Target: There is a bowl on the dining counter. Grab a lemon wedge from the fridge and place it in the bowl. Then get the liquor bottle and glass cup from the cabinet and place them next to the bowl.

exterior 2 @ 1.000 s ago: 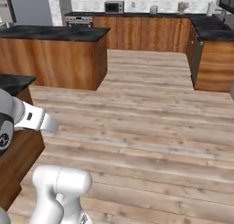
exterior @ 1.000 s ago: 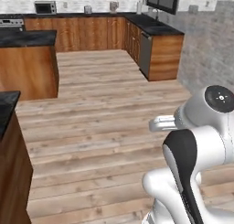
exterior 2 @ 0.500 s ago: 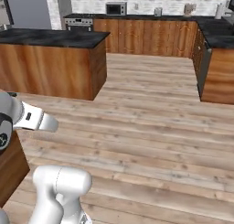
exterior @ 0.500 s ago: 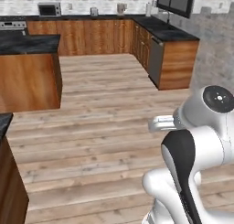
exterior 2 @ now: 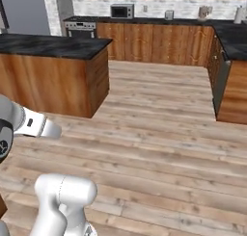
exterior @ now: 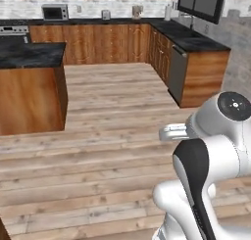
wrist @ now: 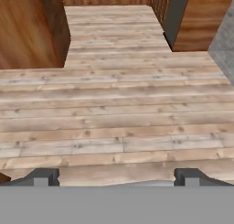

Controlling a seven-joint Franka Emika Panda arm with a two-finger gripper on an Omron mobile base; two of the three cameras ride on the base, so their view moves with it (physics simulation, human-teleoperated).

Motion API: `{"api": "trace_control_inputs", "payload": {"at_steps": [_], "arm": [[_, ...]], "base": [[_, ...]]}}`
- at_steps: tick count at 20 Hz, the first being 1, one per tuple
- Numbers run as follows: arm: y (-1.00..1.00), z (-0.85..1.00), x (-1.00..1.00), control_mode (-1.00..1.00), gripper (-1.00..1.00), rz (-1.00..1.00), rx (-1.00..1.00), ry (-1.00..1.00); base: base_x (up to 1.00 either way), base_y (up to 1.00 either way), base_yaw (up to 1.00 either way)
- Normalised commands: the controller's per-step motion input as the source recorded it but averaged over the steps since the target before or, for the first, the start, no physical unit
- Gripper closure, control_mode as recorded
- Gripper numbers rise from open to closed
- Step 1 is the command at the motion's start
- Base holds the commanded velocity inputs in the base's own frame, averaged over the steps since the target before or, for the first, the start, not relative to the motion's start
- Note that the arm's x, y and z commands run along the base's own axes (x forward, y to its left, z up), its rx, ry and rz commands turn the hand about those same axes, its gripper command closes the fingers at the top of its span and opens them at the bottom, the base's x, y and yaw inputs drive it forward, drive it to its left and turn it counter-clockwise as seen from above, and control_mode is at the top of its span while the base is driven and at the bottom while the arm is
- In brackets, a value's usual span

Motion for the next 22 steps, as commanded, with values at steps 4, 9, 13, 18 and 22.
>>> {"api": "trace_control_inputs", "payload": {"at_steps": [4, 9, 13, 18, 22], "arm": [[0.0, 0.0, 0.0, 1.0, -1.0, 0.0, 0.0, 0.0], [0.0, 0.0, 0.0, 1.0, -1.0, 0.0, 0.0, 0.0], [0.0, 0.0, 0.0, 1.0, -1.0, 0.0, 0.0, 0.0], [0.0, 0.0, 0.0, 1.0, -1.0, 0.0, 0.0, 0.0], [0.0, 0.0, 0.0, 1.0, -1.0, 0.0, 0.0, 0.0]], "base": [[1.0, -0.42, 0.08], [1.0, -0.43, 0.13], [1.0, -0.35, 0.13], [1.0, -0.46, 0.15], [1.0, -0.53, 0.2]]}}
